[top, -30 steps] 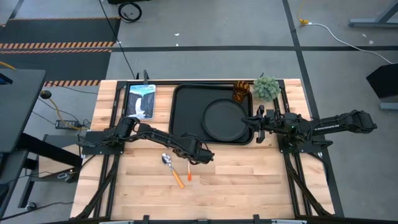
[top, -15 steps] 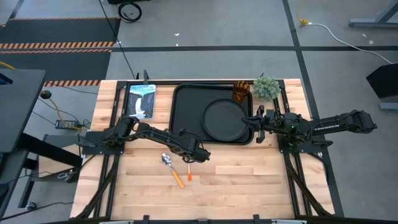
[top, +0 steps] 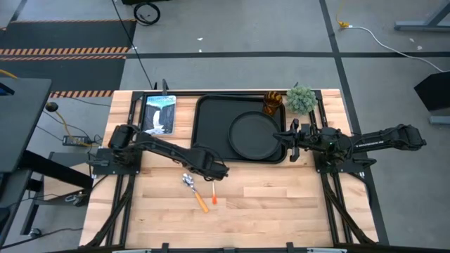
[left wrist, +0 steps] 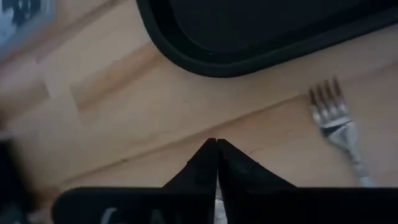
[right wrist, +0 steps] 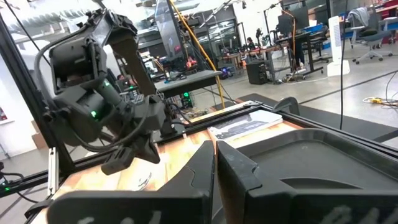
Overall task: Pick and place plate/cup/fork/spoon on tray
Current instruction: Put the orange fork on the black tray to the left of the black plate
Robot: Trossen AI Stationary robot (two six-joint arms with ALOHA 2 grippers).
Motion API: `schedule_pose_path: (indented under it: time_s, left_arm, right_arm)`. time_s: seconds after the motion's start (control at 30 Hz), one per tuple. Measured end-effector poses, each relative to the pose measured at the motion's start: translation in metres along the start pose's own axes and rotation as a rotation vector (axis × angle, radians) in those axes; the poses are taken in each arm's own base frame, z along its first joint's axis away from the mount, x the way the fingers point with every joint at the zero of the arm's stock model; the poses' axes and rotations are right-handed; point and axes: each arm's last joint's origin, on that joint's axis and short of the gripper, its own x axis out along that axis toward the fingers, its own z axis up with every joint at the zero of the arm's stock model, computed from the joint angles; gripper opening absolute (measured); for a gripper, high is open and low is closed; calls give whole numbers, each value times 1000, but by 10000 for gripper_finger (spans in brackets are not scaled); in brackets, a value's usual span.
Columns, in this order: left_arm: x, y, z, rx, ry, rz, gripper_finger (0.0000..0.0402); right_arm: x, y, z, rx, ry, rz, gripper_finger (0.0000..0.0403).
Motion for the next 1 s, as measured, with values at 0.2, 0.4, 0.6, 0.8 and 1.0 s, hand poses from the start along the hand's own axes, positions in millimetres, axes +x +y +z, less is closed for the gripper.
schedule_pose_path:
  time_s: [0.2, 0.4, 0.6, 0.8, 1.0]
  left_arm:
    - [-5, -14, 2, -129, 20, -146, 64]
    - [-6, -33, 1, -158, 47, -320, 136]
    - [2, -41, -8, -159, 106, -314, 186]
    - [17, -50, -16, -148, 147, -284, 192]
    - [30, -59, -19, -151, 165, -288, 192]
  right_arm:
    - [0, 0, 0, 0, 0, 0, 22]
    - [0, 0, 0, 0, 1, 0, 22]
    - [0, 0, 0, 0, 0, 1, 22]
    - [0, 0, 0, 1, -4, 1, 22]
    - [0, 0, 1, 1, -7, 2, 22]
